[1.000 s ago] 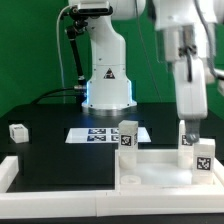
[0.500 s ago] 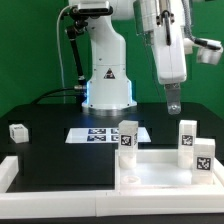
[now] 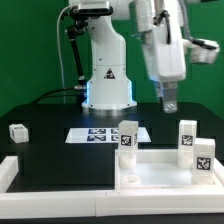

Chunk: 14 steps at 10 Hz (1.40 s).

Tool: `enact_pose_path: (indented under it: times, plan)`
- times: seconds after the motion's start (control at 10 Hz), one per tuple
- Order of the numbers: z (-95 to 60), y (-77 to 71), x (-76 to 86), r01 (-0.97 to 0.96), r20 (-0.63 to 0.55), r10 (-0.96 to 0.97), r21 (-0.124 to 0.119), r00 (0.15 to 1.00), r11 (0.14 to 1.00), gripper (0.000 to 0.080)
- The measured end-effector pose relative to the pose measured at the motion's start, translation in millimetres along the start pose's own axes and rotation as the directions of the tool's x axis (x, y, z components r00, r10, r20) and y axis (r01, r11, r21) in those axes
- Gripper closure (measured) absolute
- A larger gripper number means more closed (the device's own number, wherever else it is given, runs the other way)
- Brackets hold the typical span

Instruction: Assemble square table

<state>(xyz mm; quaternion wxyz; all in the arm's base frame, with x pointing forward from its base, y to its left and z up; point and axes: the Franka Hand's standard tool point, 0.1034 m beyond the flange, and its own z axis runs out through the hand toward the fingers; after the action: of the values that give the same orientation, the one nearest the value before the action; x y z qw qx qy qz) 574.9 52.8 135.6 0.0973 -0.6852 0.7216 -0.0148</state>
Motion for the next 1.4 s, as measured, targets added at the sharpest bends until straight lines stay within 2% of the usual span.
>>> enact_pose_path:
  times: [0.1, 0.2, 0.3, 0.4, 0.8, 1.0, 1.1, 1.2, 1.3, 1.4]
  plan:
    - [-8.2, 22.0, 18.2, 0.052, 0.001, -0.052, -0.004, 0.999, 0.999, 0.015]
    - [-16.1, 35.2, 32.9, 0.133, 0.007, -0.133, -0.005, 0.991, 0.991, 0.015]
    - [-22.1, 46.6, 54.9, 0.208, 0.006, -0.208, 0.0, 0.978, 0.978, 0.015]
    - [-21.8, 55.3, 73.3, 0.269, -0.004, -0.269, -0.005, 0.963, 0.963, 0.015]
    - [-18.0, 56.7, 76.4, 0.559, -0.01, -0.559, -0.013, 0.829, 0.829, 0.015]
    - [-16.8, 58.3, 78.5, 0.687, -0.007, -0.687, -0.018, 0.727, 0.727, 0.015]
    - [-11.6, 70.2, 98.4, 0.789, -0.007, -0.789, -0.019, 0.614, 0.614, 0.015]
    - [-5.8, 87.8, 125.2, 0.856, 0.013, -0.856, -0.031, 0.516, 0.516, 0.015]
    - [-2.0, 96.9, 143.1, 0.91, 0.026, -0.91, -0.042, 0.413, 0.412, 0.015]
    - [2.3, 101.7, 150.7, 0.932, 0.004, -0.934, -0.066, 0.358, 0.357, 0.015]
